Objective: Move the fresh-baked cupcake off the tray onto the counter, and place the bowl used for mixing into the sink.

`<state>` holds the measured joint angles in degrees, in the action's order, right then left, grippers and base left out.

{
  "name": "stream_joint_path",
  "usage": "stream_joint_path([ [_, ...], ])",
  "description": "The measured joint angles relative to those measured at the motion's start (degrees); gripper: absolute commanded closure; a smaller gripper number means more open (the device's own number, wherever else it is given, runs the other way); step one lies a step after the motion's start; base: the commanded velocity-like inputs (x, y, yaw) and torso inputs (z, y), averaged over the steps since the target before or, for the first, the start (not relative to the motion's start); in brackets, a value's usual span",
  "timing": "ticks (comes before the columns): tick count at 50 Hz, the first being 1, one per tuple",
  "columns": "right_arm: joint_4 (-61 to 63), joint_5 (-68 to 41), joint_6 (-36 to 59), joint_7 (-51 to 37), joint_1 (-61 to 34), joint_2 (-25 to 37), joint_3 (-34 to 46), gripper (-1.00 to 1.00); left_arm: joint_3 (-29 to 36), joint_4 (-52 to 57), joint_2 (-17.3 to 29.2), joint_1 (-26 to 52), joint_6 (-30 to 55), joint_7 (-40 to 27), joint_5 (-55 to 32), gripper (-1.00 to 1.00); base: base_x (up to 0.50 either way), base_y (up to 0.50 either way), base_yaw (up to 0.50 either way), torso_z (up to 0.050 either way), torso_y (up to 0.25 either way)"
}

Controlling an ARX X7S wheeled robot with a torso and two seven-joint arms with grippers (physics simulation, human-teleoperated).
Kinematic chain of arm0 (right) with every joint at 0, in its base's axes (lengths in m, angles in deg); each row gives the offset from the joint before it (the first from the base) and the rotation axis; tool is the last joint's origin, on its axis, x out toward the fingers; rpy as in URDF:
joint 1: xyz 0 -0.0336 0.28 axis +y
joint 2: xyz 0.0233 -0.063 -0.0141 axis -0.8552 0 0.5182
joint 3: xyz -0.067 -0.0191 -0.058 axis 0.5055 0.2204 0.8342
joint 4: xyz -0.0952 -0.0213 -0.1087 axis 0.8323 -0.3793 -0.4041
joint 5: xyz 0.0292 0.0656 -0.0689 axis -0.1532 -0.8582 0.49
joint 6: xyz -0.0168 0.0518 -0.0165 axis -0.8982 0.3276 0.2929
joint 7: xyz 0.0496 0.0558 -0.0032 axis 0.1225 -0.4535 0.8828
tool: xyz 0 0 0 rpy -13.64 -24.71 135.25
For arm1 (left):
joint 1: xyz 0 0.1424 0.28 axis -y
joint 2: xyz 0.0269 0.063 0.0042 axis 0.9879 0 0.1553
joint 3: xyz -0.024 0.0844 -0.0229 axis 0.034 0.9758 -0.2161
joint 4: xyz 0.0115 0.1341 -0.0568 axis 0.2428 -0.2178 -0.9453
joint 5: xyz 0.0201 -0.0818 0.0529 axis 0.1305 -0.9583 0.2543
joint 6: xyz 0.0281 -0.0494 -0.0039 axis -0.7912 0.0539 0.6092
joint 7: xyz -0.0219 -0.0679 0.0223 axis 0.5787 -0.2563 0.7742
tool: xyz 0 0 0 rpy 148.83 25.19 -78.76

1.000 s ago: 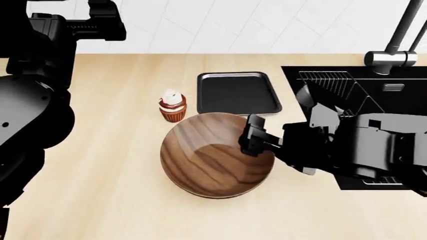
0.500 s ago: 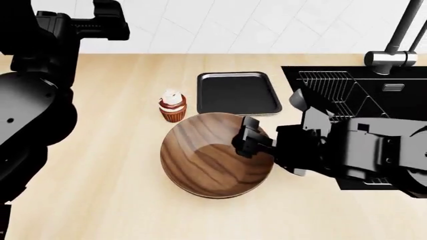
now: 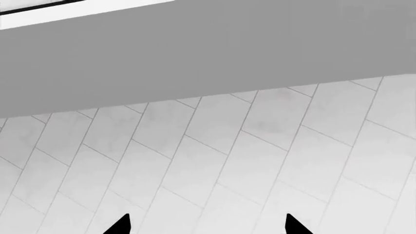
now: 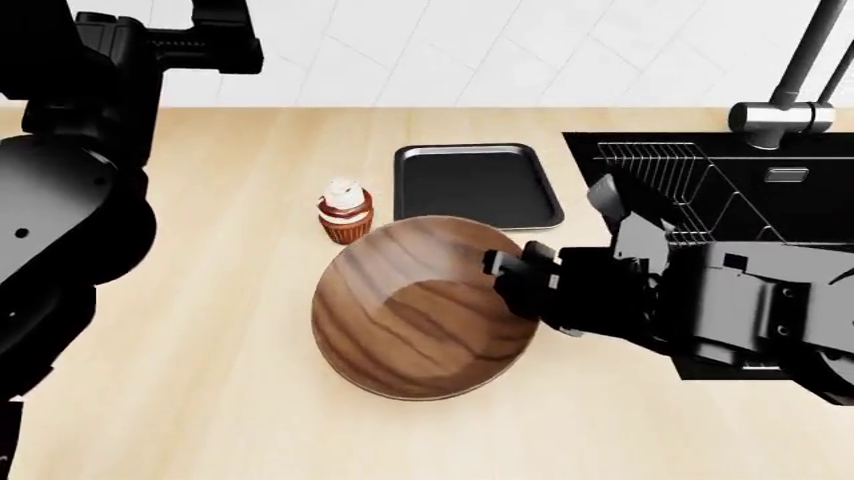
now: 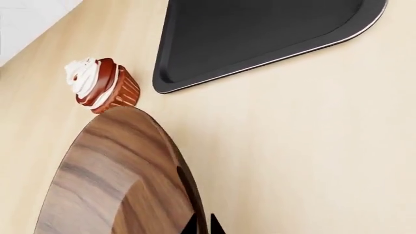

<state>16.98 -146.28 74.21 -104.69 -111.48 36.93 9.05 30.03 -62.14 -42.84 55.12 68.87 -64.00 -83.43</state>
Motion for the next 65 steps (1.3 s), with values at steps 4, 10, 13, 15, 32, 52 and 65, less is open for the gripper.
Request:
stream_joint_path([
  [4,0.9,-0.1,-0.4,-0.6,-0.4,0.6,-0.5,1.0,0.0,0.0,0.0,0.2,0.0,0.0,0.0,-1.0,0.0,0.0,0.0,0.0,0.0],
  [10,2.4,-0.5,-1.3,-1.8,-1.5,1.6,-1.6,1.0,-0.2,0.3,0.0,0.5,0.0,0.0,-0.1,-1.0,0.0,0.0,0.0,0.0,0.0],
  [13,3.2,-0.9,-1.4,-2.4,-2.3,1.9,-2.2,1.0,-0.4,0.5,0.0,0.6,0.0,-0.2,-0.3,-1.0,0.0,0.0,0.0,0.0,0.0],
  [15,3.5,-1.4,-1.2,-3.1,-3.2,2.2,-2.6,1.0,-0.5,0.7,0.1,0.7,0.1,-0.2,-0.4,-1.0,0.0,0.0,0.0,0.0,0.0],
  [32,-1.2,-3.2,3.3,-6.4,-11.1,0.8,-4.4,1.0,-1.3,1.4,0.3,-0.1,-0.7,-0.7,-0.6,-1.0,0.0,0.0,0.0,0.0,0.0],
  [52,-6.1,-2.5,5.9,-5.2,-13.3,-1.7,-4.5,1.0,-1.5,1.8,0.6,0.0,-0.4,-1.0,-0.9,-1.0,-0.08,-0.05,0.0,0.0,0.0],
  [65,-6.2,-1.3,5.6,-3.9,-12.5,-2.2,-4.6,1.0,-1.2,1.4,0.4,-0.5,-0.9,-0.9,-0.5,-1.0,-0.02,-0.08,0.0,0.0,0.0],
])
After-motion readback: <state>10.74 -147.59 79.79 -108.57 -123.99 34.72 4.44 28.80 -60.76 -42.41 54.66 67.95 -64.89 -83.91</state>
